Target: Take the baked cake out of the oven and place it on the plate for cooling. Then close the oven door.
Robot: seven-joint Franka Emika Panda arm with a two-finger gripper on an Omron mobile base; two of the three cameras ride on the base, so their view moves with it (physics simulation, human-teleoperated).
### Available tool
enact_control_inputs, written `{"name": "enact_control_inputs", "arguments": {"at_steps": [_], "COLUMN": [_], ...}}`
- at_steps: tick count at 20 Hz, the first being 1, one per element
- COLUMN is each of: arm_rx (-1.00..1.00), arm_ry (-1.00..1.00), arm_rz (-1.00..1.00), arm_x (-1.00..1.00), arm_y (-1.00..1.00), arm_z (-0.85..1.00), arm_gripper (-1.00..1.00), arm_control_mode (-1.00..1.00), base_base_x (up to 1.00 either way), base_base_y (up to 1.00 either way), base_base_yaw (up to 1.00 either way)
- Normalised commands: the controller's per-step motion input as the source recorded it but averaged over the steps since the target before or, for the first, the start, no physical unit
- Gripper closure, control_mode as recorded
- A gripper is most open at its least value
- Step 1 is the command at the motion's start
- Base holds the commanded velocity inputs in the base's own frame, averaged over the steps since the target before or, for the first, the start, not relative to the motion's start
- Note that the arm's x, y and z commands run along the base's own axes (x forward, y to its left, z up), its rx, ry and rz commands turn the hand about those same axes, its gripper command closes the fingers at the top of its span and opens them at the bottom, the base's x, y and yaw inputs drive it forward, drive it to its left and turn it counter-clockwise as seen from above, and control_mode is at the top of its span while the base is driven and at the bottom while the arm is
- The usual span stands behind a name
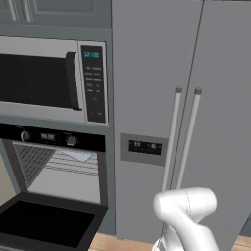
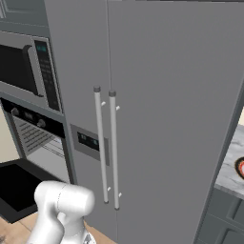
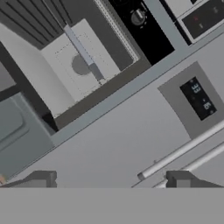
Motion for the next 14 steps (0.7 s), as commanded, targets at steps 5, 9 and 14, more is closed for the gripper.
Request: {"name": "enact_control_inputs", "arguments": {"at_steps": [5, 9, 14], "arm_rx": [-0.03, -0.07, -0.16], "arm_ry": [-0.02, 0.0, 0.0], "arm_rz": [0.04, 0.05, 0.05], "arm_x": [0.4, 0.09, 0.05], "arm_y": [0.0, 0.03, 0.74], "arm_z": [-0.44, -0.29, -0.29], "arm_gripper": [-1.0, -1.0, -1.0], "arm_control_mode": [-1.0, -1.0, -1.0], "base_base_x": [0.0, 0.0, 0.0], "base_base_y": [0.0, 0.0, 0.0], "base_base_yaw": [0.0, 0.0, 0.0]}}
